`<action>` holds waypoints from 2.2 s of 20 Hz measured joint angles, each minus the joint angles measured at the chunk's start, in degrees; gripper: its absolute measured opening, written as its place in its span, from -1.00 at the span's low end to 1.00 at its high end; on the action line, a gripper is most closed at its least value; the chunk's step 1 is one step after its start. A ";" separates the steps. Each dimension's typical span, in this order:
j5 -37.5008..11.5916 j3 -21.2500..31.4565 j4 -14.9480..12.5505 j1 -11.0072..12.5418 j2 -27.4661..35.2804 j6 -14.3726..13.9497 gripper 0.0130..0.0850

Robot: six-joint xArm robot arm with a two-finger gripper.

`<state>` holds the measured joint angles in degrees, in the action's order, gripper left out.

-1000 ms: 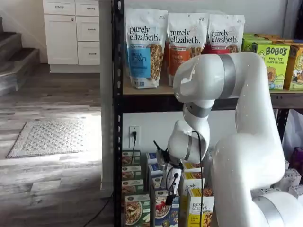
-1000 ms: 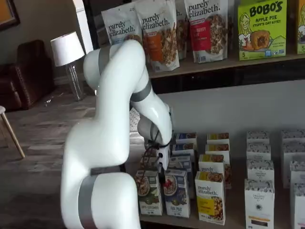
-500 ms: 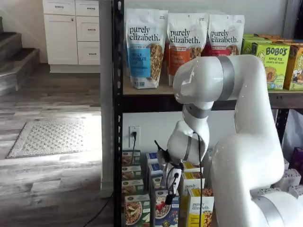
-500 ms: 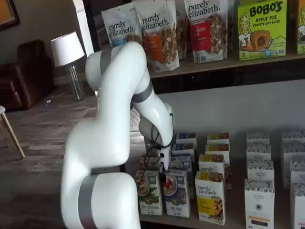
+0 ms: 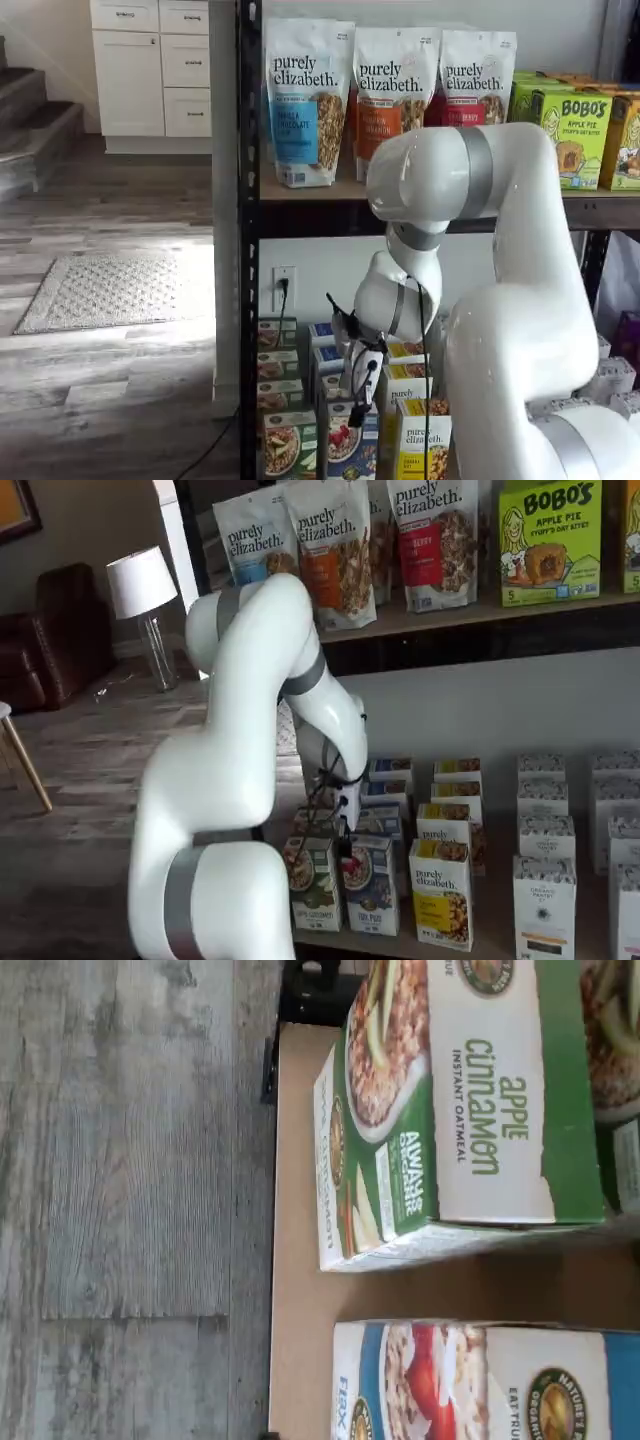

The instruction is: Pick up the blue and white box that is on the bottom shelf, the second box from the left

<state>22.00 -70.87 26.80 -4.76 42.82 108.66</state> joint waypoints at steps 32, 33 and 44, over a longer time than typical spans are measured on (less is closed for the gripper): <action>4.59 -16.19 -9.42 0.48 12.52 -8.49 1.00; 4.87 -16.41 -9.45 0.59 12.60 -8.42 1.00; 6.40 -17.89 -12.66 1.39 13.59 -10.44 1.00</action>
<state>28.40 -88.75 14.14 -3.37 56.41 98.22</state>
